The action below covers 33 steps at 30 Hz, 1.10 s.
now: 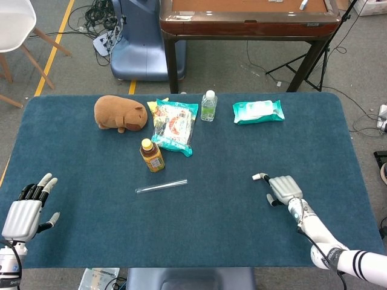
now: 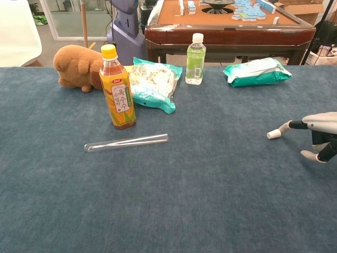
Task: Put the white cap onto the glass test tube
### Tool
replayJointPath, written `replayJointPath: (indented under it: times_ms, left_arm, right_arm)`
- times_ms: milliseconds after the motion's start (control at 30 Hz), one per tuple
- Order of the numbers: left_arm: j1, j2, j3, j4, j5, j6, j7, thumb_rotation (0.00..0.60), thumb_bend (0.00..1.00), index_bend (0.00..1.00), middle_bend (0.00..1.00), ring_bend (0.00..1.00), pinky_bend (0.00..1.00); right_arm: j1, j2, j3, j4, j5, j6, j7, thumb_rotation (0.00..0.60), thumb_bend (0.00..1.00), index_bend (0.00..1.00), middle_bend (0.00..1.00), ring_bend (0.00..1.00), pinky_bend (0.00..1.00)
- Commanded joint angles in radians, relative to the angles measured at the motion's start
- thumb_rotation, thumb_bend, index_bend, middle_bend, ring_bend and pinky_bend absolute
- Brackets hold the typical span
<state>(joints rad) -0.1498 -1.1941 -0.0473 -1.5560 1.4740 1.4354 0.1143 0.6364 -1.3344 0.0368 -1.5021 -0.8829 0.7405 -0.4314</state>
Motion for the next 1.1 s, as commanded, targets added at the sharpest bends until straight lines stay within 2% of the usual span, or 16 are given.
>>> replayJointPath:
  times_ms: [33,633,867,967,1033,1100]
  left_arm:
    - [0.002,0.0,0.0,0.003,0.001,0.003,-0.003,0.6,0.25,0.11,0.07,0.15,0.1]
    - [0.005,-0.011,0.003,0.028,0.0,0.003,-0.026,0.6,0.25,0.11,0.07,0.15,0.1]
    - [0.005,-0.014,0.005,0.034,0.006,0.003,-0.033,0.6,0.25,0.11,0.07,0.15,0.1]
    - [0.005,-0.013,0.004,0.035,0.009,0.006,-0.036,0.6,0.25,0.11,0.07,0.15,0.1]
    - [0.005,-0.014,0.004,0.035,0.01,0.007,-0.037,0.6,0.25,0.11,0.07,0.15,0.1]
    - [0.005,-0.014,0.004,0.035,0.013,0.008,-0.037,0.6,0.25,0.11,0.07,0.15,0.1]
  right_arm:
    - [0.003,0.004,-0.006,-0.019,-0.013,0.016,-0.001,0.6,0.51,0.11,1.0,1.0,1.0]
    - [0.018,0.029,-0.031,-0.103,-0.017,0.082,-0.035,0.6,0.51,0.11,1.0,1.0,1.0]
    - [0.002,0.044,-0.027,-0.128,-0.066,0.122,0.003,0.6,0.51,0.11,1.0,1.0,1.0]
    - [-0.019,0.051,-0.013,-0.141,-0.113,0.18,0.035,0.6,0.51,0.12,1.0,1.0,1.0]
    - [-0.035,0.04,0.005,-0.127,-0.146,0.238,0.05,0.6,0.43,0.16,1.0,1.0,1.0]
    - [-0.043,0.02,0.016,-0.101,-0.167,0.284,0.043,0.6,0.29,0.24,1.0,1.0,1.0]
